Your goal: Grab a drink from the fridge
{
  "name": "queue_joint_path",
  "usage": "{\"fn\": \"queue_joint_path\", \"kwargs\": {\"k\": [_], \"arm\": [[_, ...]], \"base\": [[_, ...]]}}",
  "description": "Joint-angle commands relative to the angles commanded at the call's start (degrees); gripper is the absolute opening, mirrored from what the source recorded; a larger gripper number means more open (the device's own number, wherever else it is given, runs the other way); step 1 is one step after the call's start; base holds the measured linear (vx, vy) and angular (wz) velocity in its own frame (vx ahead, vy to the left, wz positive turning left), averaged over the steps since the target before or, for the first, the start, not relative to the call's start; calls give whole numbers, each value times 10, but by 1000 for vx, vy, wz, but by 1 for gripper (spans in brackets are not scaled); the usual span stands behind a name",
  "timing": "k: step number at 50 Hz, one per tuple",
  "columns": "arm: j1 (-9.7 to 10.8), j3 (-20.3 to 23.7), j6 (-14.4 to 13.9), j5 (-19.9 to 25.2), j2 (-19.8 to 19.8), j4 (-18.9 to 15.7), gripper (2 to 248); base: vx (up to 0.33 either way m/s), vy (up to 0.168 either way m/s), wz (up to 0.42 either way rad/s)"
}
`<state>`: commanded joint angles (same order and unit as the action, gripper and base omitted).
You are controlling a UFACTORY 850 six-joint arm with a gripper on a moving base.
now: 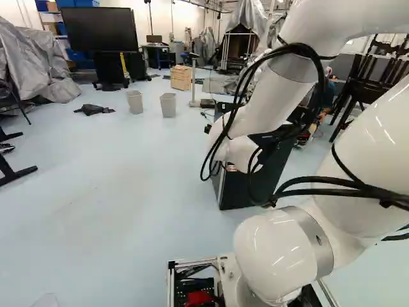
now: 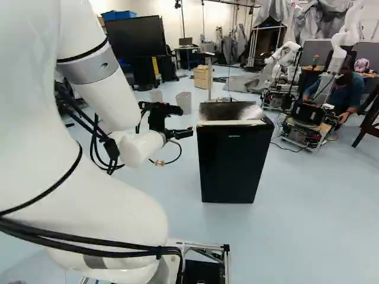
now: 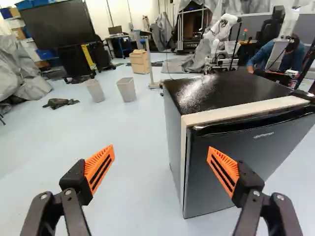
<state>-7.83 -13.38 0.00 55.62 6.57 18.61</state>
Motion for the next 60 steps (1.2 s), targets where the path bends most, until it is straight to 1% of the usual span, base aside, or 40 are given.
{"fn": "queue_joint_path", "kwargs": {"k": [9,27,48,60], "arm": [[-18,-17,0,18,-29,54,247],[-49,-59,0,56,-98,164,247],[-81,-108,0,90,-177,291,247],[-95,-134,0,108,-218,359,247]], "base": [[0,0,0],[0,0,0],[0,0,0],[0,0,0]]}}
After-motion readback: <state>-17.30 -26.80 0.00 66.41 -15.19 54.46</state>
